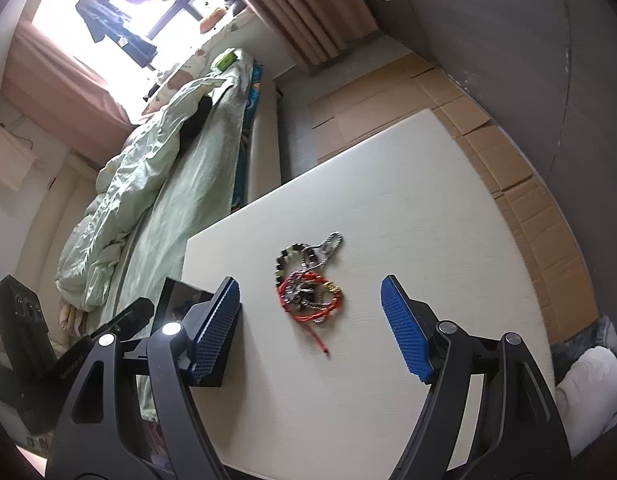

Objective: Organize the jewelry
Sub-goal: 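Move both open grippers back over the remaining jewelry pile, then grasp the red string bracelet with the left gripper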

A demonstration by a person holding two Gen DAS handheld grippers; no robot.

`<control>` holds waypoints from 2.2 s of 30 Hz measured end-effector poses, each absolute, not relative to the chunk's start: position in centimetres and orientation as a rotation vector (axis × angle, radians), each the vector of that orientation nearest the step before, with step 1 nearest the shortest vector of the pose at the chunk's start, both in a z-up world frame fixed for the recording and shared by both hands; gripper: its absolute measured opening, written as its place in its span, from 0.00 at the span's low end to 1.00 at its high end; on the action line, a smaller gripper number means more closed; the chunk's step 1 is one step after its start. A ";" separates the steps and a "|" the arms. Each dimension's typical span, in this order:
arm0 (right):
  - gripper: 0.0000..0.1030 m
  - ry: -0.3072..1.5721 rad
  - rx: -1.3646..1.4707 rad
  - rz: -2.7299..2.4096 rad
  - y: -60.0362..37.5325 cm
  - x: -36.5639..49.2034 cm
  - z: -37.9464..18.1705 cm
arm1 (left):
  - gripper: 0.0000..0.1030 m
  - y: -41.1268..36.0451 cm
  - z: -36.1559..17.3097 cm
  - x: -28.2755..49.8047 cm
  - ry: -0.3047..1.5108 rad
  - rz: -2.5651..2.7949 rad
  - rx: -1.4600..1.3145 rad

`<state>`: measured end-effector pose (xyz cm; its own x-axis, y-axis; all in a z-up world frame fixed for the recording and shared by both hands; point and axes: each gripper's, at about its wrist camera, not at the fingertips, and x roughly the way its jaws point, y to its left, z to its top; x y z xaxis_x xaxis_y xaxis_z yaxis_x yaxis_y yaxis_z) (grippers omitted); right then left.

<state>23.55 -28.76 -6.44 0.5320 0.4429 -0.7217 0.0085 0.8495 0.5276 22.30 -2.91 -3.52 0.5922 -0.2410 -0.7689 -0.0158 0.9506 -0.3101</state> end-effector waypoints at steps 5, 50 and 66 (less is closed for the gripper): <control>0.71 0.991 0.538 0.274 -29.8 23.7 -6.6 | 0.37 -5.2 -5.3 23.4 0.996 -0.194 -0.319; 0.71 1.000 0.512 0.249 -29.7 25.1 -7.8 | 0.02 -6.1 -8.1 25.7 1.029 -0.216 -0.523; 0.71 1.103 0.450 0.305 -25.3 27.0 -11.3 | 0.02 -2.6 -4.4 24.2 0.931 -0.245 -0.544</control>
